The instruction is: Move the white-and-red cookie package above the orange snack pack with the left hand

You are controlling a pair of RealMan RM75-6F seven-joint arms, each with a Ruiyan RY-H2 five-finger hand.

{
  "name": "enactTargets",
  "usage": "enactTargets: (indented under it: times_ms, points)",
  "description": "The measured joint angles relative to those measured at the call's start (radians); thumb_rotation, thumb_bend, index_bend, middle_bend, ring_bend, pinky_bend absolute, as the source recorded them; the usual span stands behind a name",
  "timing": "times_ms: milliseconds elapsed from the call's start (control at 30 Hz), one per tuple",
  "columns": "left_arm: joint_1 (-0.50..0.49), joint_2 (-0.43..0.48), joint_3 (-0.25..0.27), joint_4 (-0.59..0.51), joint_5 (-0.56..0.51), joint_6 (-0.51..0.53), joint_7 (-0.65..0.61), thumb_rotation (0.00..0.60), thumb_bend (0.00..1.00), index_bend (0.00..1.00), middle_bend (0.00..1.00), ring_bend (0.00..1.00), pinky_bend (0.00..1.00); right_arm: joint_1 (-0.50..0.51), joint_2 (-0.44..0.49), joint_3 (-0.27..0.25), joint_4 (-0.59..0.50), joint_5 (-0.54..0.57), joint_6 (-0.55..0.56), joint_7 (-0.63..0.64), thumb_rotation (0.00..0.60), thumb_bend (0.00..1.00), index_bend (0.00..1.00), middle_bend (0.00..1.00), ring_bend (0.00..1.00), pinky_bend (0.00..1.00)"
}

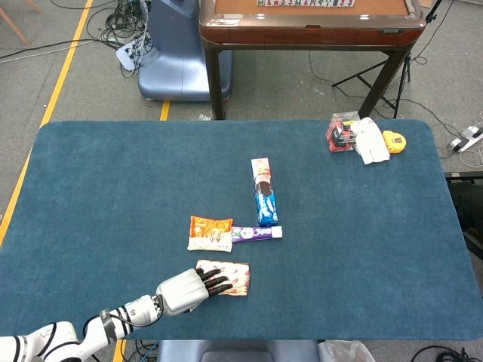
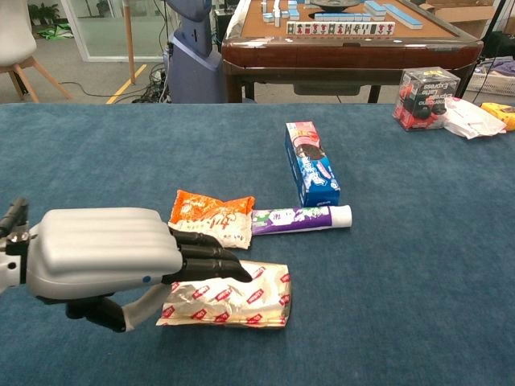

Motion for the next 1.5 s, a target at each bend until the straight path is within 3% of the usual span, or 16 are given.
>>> enactTargets:
  times_ms: [867,1500]
  points:
    - [-0.141,-0.145,-0.044,0.108,-0.102,-0.047,-0.033,0.6,0.83,0.03,0.06,0.04,0.33,-0.01,-0.022,0.018,0.081,0.012,-0.046,0.068,0.6,0.28,0.32,0.3,0.17,0.32]
    - [-0.196,-0.23,-0.031,0.165,-0.164,-0.056,0.087,0.6,0.83,0.03,0.05,0.03,0.33,-0.017,-0.028,0.025,0.1,0.013,-0.053,0.082,0.6,0.28,0.32,0.3,0.17,0.32]
